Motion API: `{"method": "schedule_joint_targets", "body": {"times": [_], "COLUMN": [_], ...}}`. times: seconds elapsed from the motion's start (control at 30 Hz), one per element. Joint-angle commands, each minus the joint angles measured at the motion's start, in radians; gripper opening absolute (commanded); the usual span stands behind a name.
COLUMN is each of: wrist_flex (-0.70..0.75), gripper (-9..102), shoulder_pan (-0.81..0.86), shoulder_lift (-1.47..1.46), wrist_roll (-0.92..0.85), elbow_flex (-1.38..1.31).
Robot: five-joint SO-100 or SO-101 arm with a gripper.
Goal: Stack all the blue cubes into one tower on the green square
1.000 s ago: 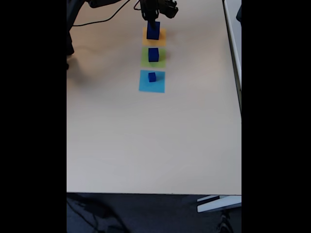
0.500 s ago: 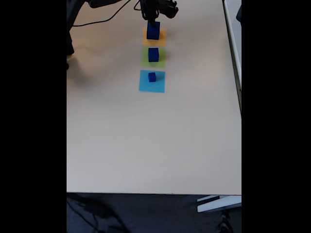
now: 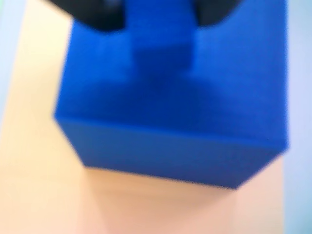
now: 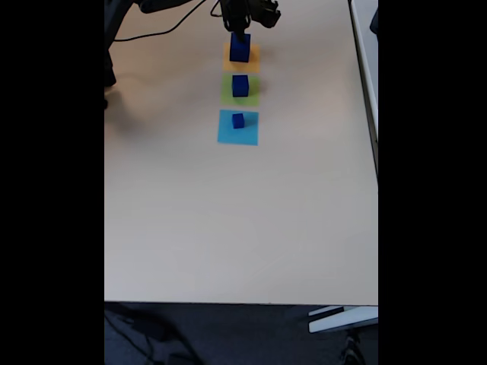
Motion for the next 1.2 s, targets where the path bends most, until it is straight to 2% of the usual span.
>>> {"method": "schedule_joint_targets", "body": {"times": [0.0, 0.3, 0.57, 0.8, 1.17], "wrist_flex": [-0.011, -0.005, -0.012, -0.035, -0.158], "gripper": [1, 0, 0, 0, 0], "shoulder_pan": [0.026, 0.121, 0.195, 0.233, 0.247], "shoulder_lift": [0.107, 0.225, 0.316, 0.347, 0.359], "wrist_roll": [-0.043, -0.195, -0.262, -0.287, -0.284], "elbow_flex": [-0.061, 0.031, 0.183, 0.264, 0.390]}}
